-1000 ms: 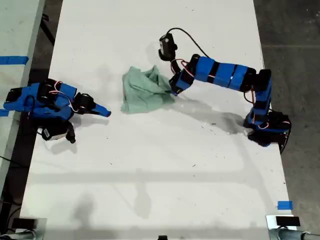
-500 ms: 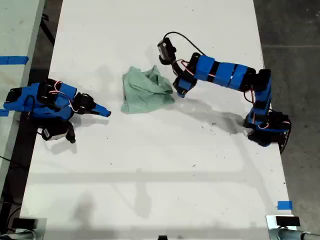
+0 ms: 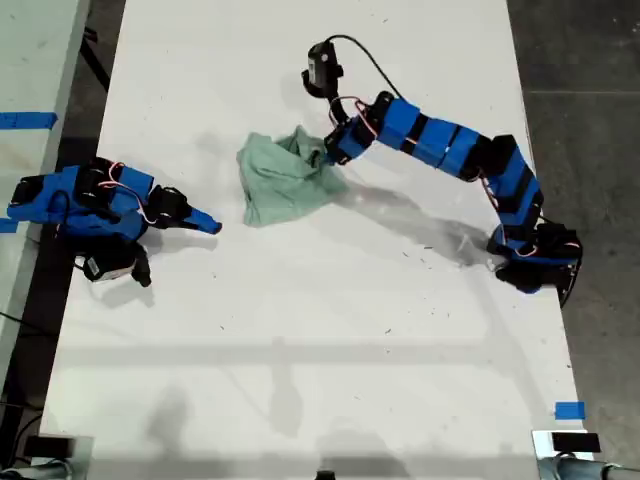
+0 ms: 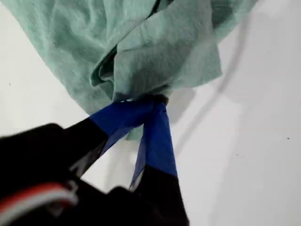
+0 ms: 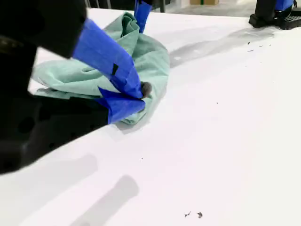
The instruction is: Fold tshirt
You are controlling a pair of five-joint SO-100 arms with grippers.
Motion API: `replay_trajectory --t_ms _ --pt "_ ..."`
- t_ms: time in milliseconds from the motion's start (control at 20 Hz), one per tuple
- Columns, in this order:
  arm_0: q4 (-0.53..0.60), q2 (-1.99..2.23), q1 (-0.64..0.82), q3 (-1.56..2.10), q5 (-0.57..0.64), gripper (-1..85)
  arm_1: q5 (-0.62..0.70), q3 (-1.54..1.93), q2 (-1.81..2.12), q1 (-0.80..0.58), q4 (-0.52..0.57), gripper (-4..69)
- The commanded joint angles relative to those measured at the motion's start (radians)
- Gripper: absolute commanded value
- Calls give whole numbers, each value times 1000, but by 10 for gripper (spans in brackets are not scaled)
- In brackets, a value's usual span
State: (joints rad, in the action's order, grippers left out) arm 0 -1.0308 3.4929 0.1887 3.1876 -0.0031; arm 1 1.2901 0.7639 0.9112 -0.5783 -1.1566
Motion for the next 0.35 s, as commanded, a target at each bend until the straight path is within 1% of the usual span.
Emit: replay_trajectory --t_ms 0,50,100,200,250,300 --pt "0 97 0 11 -8 1 14 -78 183 -66 25 -10" --pt "0 97 0 11 -8 1 -3 -78 187 -81 35 -11" --pt "0 97 0 11 -8 1 -57 -61 190 -91 64 -11" --pt "-2 97 -9 11 -11 1 -124 -29 167 -77 218 -11" --pt "-2 97 -14 11 -12 1 -133 -67 130 -64 236 -11" --pt "-2 97 -20 11 -14 1 -129 -80 118 -61 224 -11"
